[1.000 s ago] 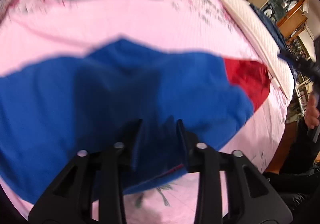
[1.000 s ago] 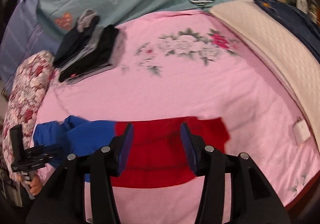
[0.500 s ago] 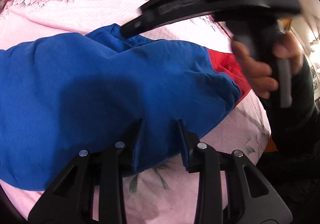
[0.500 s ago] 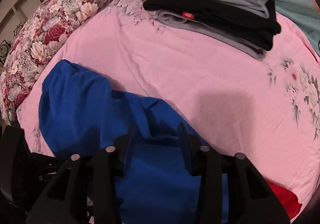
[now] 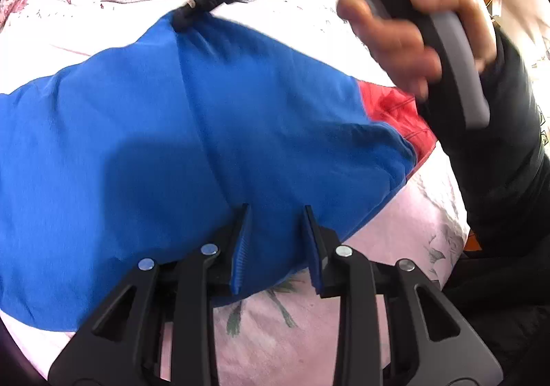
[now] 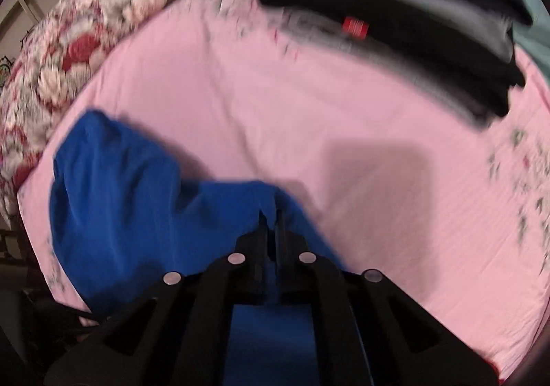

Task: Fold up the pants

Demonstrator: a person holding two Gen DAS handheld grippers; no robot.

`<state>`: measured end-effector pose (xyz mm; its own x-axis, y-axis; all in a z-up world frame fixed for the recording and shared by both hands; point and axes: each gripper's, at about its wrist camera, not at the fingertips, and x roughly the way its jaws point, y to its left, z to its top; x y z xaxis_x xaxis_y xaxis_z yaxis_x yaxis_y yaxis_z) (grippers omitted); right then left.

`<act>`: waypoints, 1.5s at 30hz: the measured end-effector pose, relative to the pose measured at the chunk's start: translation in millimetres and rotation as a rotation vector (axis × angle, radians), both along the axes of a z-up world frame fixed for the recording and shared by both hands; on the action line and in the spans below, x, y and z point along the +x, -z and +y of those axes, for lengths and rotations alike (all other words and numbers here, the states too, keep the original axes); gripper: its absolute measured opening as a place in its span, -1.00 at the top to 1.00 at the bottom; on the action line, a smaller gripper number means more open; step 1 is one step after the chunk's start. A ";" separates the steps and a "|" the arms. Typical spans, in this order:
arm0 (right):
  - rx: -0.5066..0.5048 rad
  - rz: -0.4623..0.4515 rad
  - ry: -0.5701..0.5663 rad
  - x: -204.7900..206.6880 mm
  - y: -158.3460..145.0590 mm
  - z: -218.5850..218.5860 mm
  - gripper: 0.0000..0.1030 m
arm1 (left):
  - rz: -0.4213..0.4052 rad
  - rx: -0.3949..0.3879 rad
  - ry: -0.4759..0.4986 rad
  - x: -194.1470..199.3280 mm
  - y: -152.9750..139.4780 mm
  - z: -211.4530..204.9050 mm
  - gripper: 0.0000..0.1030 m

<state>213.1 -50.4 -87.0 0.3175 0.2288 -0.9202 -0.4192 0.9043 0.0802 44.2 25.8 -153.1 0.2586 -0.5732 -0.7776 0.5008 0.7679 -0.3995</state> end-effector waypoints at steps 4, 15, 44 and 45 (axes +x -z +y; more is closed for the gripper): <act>-0.028 0.022 -0.026 21.2 4.3 13.3 0.95 | -0.001 0.008 -0.006 -0.7 -0.3 -1.0 0.43; 0.020 0.055 0.044 27.4 9.4 -17.0 0.39 | 0.035 0.047 -0.025 19.7 -27.3 3.5 0.43; 0.116 0.047 0.387 -165.2 27.3 -140.6 0.76 | 0.106 0.043 -0.109 152.0 -18.6 -3.1 0.35; 0.124 0.034 0.379 -165.1 23.5 -140.9 0.76 | 0.100 0.046 -0.120 149.5 -21.5 2.0 0.35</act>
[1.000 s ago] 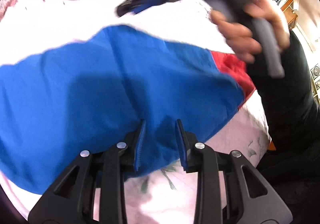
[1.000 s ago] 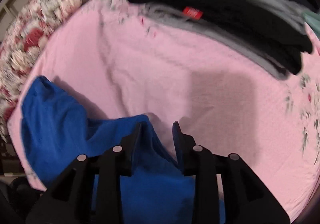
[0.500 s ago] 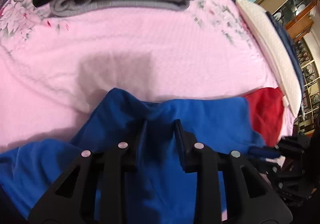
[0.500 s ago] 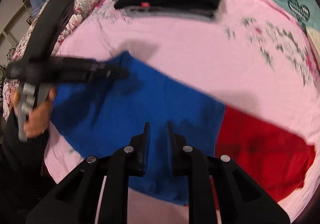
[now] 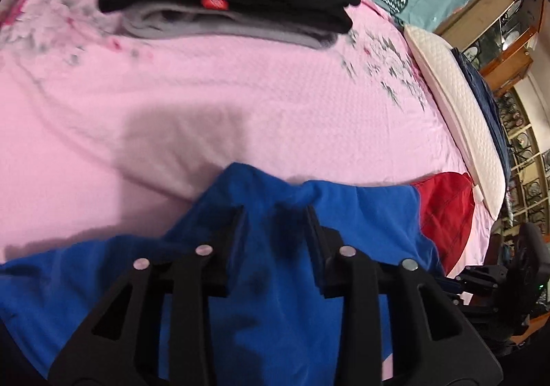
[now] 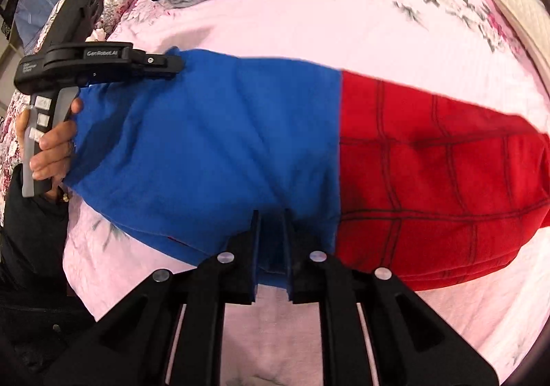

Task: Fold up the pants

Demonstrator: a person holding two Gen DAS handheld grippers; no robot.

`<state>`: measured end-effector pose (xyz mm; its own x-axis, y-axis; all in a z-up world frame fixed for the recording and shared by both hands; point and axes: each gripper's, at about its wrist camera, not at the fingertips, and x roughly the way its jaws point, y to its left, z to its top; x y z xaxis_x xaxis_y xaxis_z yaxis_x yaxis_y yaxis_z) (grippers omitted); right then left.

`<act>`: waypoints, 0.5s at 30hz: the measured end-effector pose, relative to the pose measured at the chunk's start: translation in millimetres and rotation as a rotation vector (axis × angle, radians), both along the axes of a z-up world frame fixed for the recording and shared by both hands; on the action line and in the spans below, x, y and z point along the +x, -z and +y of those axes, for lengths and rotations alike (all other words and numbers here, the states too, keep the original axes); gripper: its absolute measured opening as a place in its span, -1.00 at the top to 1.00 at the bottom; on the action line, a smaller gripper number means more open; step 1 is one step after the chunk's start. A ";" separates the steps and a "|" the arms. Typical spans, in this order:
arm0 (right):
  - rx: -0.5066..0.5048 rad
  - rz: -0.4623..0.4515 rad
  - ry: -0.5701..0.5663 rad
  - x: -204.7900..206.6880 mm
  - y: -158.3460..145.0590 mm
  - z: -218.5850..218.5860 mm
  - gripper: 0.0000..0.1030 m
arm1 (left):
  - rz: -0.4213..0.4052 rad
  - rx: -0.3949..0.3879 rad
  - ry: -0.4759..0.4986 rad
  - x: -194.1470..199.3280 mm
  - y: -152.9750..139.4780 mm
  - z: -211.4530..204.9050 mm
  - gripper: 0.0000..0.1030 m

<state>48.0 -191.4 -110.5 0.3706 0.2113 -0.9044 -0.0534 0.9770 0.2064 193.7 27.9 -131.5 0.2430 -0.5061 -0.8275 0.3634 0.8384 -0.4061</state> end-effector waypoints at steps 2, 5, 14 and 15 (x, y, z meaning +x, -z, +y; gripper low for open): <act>0.021 -0.037 -0.041 -0.9 -6.5 10.9 0.76 | 0.005 -0.004 -0.024 -8.5 -4.4 16.8 0.35; 0.032 -0.071 -0.102 4.3 -8.7 29.6 0.76 | 0.009 0.033 -0.052 -22.1 -0.6 35.2 0.35; 0.077 -0.001 -0.131 15.1 12.7 47.4 0.38 | 0.029 0.093 -0.195 -25.6 26.3 98.0 0.93; 0.087 -0.008 -0.119 12.3 10.3 45.3 0.35 | 0.031 0.082 -0.197 -25.7 26.9 100.9 0.93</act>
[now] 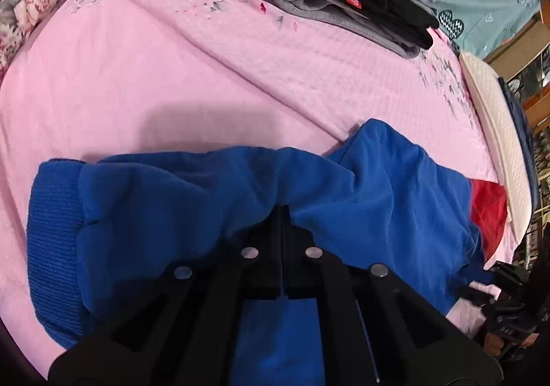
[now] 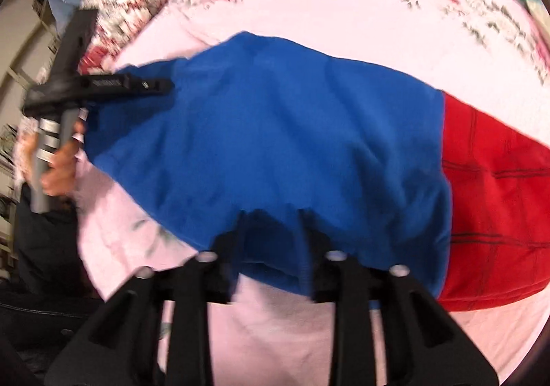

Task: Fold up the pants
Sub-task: 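Grasp the red leg cuffs with the right tool while the left tool releases the waistband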

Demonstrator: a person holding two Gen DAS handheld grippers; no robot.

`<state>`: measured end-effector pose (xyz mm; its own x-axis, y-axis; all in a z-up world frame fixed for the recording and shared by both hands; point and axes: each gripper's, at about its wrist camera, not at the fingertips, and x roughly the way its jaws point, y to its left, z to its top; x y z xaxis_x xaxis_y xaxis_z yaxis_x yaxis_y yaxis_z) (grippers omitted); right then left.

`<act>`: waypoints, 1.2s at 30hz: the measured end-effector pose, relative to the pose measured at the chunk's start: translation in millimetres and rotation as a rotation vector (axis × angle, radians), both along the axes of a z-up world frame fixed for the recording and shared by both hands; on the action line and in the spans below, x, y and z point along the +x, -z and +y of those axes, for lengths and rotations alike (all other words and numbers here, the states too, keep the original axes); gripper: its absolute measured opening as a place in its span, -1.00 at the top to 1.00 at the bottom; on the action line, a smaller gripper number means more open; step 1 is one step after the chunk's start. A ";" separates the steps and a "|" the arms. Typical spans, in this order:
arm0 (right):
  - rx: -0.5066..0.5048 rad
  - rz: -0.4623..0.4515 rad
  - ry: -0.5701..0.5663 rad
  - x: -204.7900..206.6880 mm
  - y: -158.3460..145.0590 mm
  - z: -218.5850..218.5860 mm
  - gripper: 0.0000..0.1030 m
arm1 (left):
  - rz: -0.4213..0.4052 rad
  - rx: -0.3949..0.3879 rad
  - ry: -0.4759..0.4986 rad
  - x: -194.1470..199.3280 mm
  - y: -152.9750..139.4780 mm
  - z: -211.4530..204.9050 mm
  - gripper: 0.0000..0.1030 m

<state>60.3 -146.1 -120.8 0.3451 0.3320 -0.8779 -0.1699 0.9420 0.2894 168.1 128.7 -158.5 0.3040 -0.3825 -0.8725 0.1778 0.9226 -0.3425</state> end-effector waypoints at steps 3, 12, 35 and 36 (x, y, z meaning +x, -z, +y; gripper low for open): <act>-0.005 -0.099 0.080 -15.7 -31.2 -27.4 0.27 | -0.020 0.009 0.012 -3.0 -1.7 0.7 0.93; 0.067 -0.092 0.701 -88.0 -57.3 -232.6 -0.61 | -0.176 0.092 0.045 -41.6 -41.8 -31.0 -0.32; 0.250 0.011 0.623 -45.1 11.6 -271.4 0.56 | -0.040 0.113 0.333 -95.0 -16.3 -225.4 -0.36; 0.231 0.005 0.617 -45.8 10.8 -269.0 0.56 | -0.024 0.095 0.351 -93.8 -17.7 -233.6 -0.36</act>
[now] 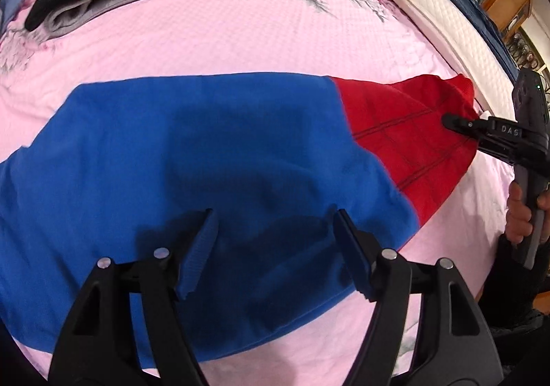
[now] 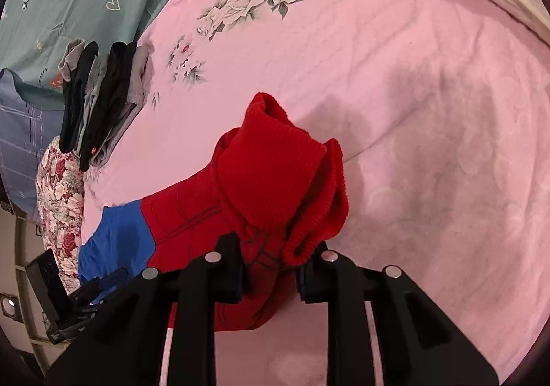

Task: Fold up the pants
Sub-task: 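Grasp the red leg cuffs with the right tool while the left tool releases the waistband, then fold the red cuffs with the right tool over onto the blue waistband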

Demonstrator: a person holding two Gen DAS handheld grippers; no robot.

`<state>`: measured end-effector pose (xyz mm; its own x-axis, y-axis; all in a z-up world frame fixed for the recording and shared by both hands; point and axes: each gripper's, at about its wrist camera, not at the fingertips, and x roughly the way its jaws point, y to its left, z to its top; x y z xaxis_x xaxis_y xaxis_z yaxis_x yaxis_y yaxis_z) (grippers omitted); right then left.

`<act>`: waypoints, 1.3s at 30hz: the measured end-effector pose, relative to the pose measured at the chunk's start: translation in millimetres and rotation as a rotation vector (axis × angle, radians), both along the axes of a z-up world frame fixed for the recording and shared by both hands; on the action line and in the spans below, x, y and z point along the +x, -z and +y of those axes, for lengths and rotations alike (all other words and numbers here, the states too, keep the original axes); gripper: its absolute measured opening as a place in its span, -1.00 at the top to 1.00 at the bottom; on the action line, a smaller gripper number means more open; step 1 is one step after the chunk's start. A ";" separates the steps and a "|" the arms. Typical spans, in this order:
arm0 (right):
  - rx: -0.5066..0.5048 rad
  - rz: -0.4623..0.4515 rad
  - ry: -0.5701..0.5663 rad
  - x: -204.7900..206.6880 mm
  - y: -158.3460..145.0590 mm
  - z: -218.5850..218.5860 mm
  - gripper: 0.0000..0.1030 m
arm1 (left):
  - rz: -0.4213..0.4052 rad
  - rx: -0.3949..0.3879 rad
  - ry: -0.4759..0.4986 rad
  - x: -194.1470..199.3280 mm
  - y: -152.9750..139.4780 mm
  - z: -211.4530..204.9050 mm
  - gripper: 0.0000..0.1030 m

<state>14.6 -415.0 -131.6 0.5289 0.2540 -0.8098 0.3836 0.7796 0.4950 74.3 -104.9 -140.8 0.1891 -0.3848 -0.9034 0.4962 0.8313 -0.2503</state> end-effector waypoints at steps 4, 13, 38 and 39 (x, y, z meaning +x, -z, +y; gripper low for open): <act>-0.050 -0.001 -0.015 -1.3 0.1 5.4 0.56 | 0.006 -0.054 0.044 6.4 -18.0 -34.5 -0.35; -0.065 -0.036 -0.018 -9.9 -15.4 10.8 0.55 | 0.000 0.025 -0.024 15.3 -3.0 -81.0 0.37; -0.384 -0.181 -0.379 61.2 -88.4 240.0 0.59 | 0.047 -0.221 -0.528 33.7 7.5 245.2 0.08; -0.395 -0.158 -0.419 69.6 -79.7 257.7 0.59 | 0.043 -0.226 -0.522 31.8 8.1 246.0 0.07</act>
<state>84.2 -157.4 -51.9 0.5701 0.1625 -0.8054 -0.0513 0.9854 0.1625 106.1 141.1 -148.8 0.3708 -0.4346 -0.8208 0.0190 0.8871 -0.4611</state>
